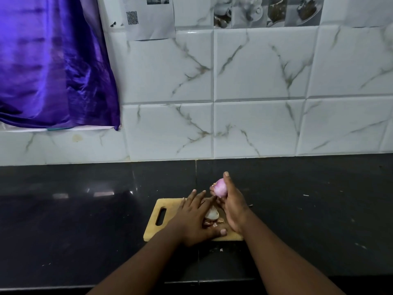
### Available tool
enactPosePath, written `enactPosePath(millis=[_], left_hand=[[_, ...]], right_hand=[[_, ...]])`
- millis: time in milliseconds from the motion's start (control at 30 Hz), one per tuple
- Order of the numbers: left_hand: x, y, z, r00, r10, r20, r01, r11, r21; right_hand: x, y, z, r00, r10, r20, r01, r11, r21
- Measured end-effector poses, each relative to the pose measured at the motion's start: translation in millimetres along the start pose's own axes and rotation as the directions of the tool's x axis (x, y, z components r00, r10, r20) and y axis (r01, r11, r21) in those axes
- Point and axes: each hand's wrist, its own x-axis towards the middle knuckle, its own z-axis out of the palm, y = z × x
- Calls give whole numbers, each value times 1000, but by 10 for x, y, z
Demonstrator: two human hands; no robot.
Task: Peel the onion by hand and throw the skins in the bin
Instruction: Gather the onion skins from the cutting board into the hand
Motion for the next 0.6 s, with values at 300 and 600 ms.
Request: enactPosePath(millis=[300,600], left_hand=[[87,-47,51,986,-65,-154,41,987,-156],[162,133,100,918,-358,-171,244,849,-469]], right_hand=[[-44,-5,87,1000,-3,-3,3,988,-157],[-110,141,262,995,19,-98,-27,996,-85]])
